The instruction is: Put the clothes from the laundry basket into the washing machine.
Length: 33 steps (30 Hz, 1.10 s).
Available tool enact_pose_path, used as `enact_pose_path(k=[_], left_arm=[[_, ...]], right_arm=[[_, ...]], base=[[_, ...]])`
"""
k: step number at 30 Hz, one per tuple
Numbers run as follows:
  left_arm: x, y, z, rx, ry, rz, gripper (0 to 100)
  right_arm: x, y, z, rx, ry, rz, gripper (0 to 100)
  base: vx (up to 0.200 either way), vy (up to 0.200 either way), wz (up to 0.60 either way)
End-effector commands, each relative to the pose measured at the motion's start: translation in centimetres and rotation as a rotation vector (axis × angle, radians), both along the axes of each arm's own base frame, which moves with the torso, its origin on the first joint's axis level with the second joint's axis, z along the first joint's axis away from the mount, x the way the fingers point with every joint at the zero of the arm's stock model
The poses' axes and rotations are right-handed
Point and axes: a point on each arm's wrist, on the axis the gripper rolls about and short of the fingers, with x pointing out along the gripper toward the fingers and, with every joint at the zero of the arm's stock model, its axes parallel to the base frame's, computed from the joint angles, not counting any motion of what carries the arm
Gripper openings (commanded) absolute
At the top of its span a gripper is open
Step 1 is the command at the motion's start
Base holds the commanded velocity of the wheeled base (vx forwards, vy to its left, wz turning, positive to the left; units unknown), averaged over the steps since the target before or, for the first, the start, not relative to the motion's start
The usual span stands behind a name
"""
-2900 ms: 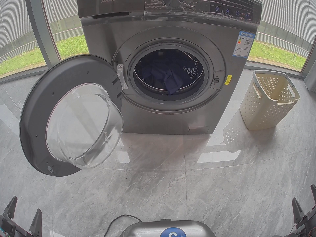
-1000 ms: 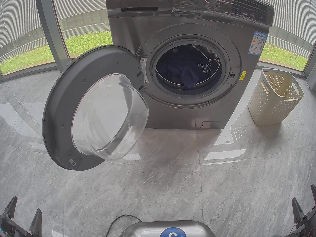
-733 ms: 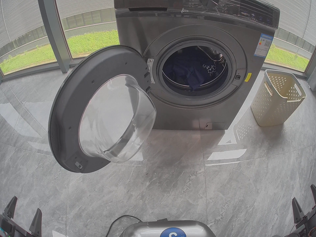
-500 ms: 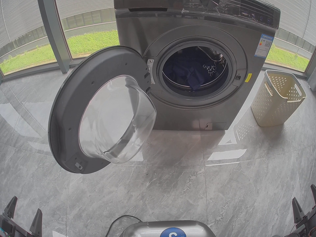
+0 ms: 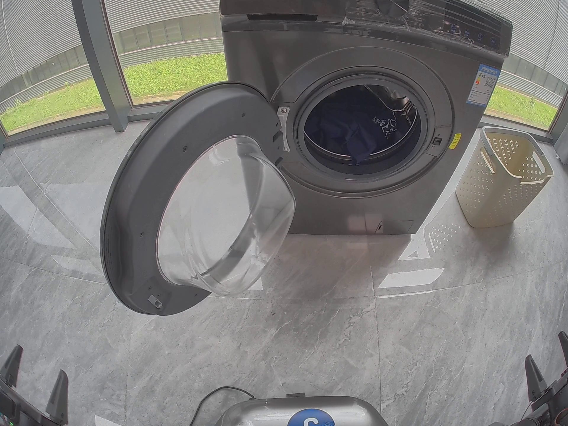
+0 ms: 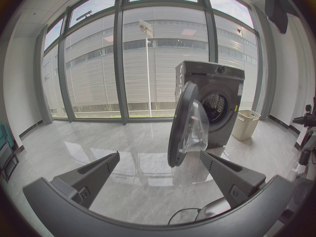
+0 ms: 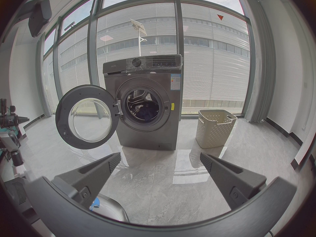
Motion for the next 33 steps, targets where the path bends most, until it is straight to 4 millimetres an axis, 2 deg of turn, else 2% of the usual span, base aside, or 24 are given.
enact_pose_path(k=[1, 5, 11, 12, 13, 14, 16, 20, 33], left_arm=[[0.0, 0.0, 6.1, -0.002, -0.007, -0.085, 100], [2.9, -0.3, 8.1, -0.001, 0.079, -0.240, 100], [7.7, -1.2, 10.9, -0.083, 0.124, -0.296, 100], [7.7, -1.2, 10.9, -0.083, 0.124, -0.296, 100], [9.3, -1.6, 11.5, -0.103, 0.148, -0.297, 100], [9.5, -1.6, 11.5, -0.103, 0.152, -0.297, 100], [11.2, -2.0, 11.9, -0.104, 0.178, -0.331, 100], [13.2, -2.5, 12.5, -0.111, 0.210, -0.405, 100], [18.6, -3.6, 12.1, -0.106, 0.199, -0.426, 100]], right_arm=[[0.0, 0.0, -0.5, -0.001, 0.001, 0.000, 100], [0.0, 0.0, -0.5, -0.001, 0.001, 0.001, 100], [0.0, 0.0, -0.5, -0.001, 0.001, 0.001, 100], [0.0, 0.0, -0.5, -0.001, 0.001, 0.001, 100], [0.0, 0.0, -0.5, -0.001, 0.001, 0.001, 100], [0.0, 0.0, -0.5, -0.001, 0.001, 0.001, 100], [0.0, 0.0, -0.5, -0.001, 0.001, 0.001, 100], [0.0, 0.0, -0.5, -0.001, 0.001, 0.001, 100], [0.0, 0.0, -0.5, -0.001, 0.001, 0.001, 100]], base=[[0.000, 0.000, 0.00], [0.000, 0.000, 0.00], [0.000, 0.000, 0.00], [0.000, 0.000, 0.00], [0.000, 0.000, 0.00], [0.000, 0.000, 0.00], [0.000, 0.000, 0.00], [0.000, 0.000, 0.00], [0.000, 0.000, 0.00]])
